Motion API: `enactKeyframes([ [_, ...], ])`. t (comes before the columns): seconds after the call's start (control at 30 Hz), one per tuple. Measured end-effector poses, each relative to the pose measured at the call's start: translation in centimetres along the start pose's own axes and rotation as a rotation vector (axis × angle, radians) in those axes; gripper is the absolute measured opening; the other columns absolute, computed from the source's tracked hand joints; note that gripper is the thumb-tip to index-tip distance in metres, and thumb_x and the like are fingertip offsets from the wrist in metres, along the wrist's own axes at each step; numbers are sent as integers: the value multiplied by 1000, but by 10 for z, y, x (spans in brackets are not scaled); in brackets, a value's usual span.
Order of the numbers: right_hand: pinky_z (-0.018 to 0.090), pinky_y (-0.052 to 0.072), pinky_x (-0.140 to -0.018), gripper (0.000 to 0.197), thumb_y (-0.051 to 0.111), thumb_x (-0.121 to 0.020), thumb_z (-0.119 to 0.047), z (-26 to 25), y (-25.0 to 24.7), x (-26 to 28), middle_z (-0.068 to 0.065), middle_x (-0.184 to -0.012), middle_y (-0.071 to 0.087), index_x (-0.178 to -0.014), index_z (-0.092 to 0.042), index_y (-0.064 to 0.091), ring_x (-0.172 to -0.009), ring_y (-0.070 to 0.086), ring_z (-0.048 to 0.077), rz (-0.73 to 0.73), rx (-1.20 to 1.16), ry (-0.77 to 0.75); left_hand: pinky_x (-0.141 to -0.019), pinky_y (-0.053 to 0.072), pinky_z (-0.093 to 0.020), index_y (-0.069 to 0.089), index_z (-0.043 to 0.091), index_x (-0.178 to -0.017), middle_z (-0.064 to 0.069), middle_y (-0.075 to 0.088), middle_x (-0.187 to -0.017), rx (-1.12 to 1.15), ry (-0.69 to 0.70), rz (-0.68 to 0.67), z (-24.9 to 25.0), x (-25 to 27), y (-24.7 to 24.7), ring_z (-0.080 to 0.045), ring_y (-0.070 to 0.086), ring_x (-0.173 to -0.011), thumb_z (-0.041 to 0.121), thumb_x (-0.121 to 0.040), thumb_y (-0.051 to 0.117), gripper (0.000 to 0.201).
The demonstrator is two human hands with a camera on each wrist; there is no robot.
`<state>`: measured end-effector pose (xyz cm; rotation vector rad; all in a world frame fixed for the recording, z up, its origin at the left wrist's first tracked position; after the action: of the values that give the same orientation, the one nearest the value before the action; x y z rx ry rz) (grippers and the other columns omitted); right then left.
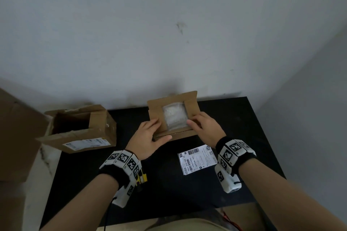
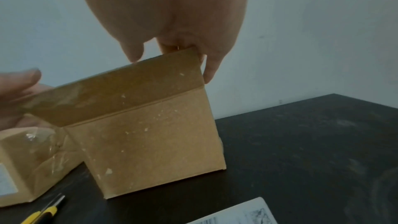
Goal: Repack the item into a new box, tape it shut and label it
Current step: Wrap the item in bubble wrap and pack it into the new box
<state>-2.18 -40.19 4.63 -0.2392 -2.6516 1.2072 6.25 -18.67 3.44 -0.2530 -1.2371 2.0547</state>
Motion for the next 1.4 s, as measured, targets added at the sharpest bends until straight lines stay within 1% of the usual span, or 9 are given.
enactKeyframes([
  [0.2,35,17,-116,57,36,-92,-58,3,-9,0,-6,-134,49,-128,-19,53,-125,45,11,-167,341,-101,-113,21,-31,34,16,-144,4,26,-152,-43,13,-27,0,-5,-2,-12,17,-138,56,-87,51,71],
  [0.37,32,48,-92,34,60,-87,-23,8,-21,-10,-1,-116,62,-120,-19,55,-106,59,17,-139,6,-19,-102,35,-29,24,27,-145,1,45,-140,138,-77,14,0,-12,-11,-13,38,-127,44,-88,56,67],
  [0.5,28,48,-87,38,59,-89,-21,11,-23,-19,2,-119,61,-126,-18,52,-102,59,17,-40,65,37,-104,40,-39,4,25,-149,0,54,-134,321,-179,59,4,-20,-21,-18,49,-123,34,-88,62,85],
  [0.73,34,48,-92,45,62,-87,-25,11,-14,-28,3,-124,51,-129,-16,48,-109,54,18,44,113,108,-96,45,-36,-10,20,-149,0,64,-109,309,-259,178,7,-35,-21,-16,58,-102,24,-84,69,102],
  [0.9,37,50,-90,50,65,-84,-31,14,-11,-29,2,-126,47,-128,-18,46,-106,55,18,62,48,218,-83,43,-27,6,26,-150,1,58,-93,240,-269,155,5,-45,-22,-15,56,-91,20,-81,72,96],
  [1.07,38,49,-89,61,70,-81,-33,14,-9,-30,5,-129,48,-130,-16,38,-109,54,20,58,-21,346,-73,44,-30,33,32,-137,-1,55,-93,180,-250,186,0,-45,-22,-17,55,-87,25,-75,77,76],
  [1.23,39,50,-82,63,73,-76,-40,12,-13,-30,9,-117,53,-118,-10,37,-104,57,26,92,-65,500,-87,42,-36,47,31,-122,-7,44,-116,147,-262,208,-4,-45,-18,-24,44,-112,30,-74,76,56],
  [1.33,30,49,-62,49,66,-76,-55,12,-12,-29,3,-84,60,-91,-10,53,-74,61,19,22,40,593,-92,36,-35,54,23,-113,-8,41,-123,109,-236,225,-1,-43,-19,-27,33,-121,28,-75,76,44],
  [1.4,28,51,-60,47,62,-79,-56,14,-7,-28,3,-75,65,-79,-9,61,-66,63,18,-4,-22,604,-97,34,-37,57,18,-106,-6,44,-127,78,-205,206,-2,-43,-19,-28,32,-123,27,-77,75,35],
])
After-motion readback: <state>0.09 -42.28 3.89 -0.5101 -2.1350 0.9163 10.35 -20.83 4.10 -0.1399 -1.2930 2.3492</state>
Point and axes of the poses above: each hand's wrist, its own x-axis away from the middle knuckle, its own y-axis out of the palm, z = x × y, the point moved 1 cm from there along -x, towards the middle knuckle
